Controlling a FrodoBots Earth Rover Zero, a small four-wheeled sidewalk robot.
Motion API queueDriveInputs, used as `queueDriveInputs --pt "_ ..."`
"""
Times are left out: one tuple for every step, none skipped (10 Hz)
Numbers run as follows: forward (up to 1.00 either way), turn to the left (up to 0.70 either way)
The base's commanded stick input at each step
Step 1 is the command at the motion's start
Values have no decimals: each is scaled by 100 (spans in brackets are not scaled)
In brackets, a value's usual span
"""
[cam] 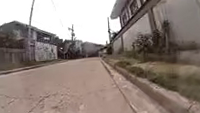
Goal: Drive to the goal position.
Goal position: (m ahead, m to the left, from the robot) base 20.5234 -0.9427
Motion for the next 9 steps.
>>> queueDriveInputs --pt "85 0" --pt "85 0" --pt "85 0" --pt "85 0" --pt "85 0" --pt "85 0" --pt "85 0" --pt "85 0" --pt "85 0"
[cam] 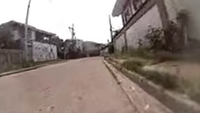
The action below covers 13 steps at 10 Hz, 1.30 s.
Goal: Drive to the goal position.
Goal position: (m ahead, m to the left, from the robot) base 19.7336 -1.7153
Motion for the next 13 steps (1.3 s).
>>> queueDriveInputs --pt "85 0" --pt "85 0" --pt "85 0" --pt "85 0" --pt "85 0" --pt "85 0" --pt "85 0" --pt "85 0" --pt "85 0" --pt "85 0" --pt "85 0" --pt "85 0" --pt "85 0"
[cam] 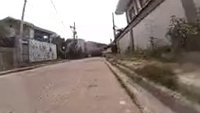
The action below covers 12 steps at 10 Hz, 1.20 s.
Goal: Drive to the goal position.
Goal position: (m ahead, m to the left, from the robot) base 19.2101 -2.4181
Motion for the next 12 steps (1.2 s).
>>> queueDriveInputs --pt "85 0" --pt "85 0" --pt "85 0" --pt "85 0" --pt "85 0" --pt "85 0" --pt "85 0" --pt "85 0" --pt "85 0" --pt "85 0" --pt "85 0" --pt "85 0"
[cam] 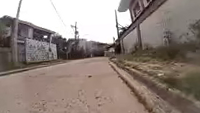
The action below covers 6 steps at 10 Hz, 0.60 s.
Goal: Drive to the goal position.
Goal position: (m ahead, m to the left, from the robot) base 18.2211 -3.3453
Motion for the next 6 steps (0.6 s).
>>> queueDriveInputs --pt "85 0" --pt "85 0" --pt "85 0" --pt "85 0" --pt "85 0" --pt "85 0"
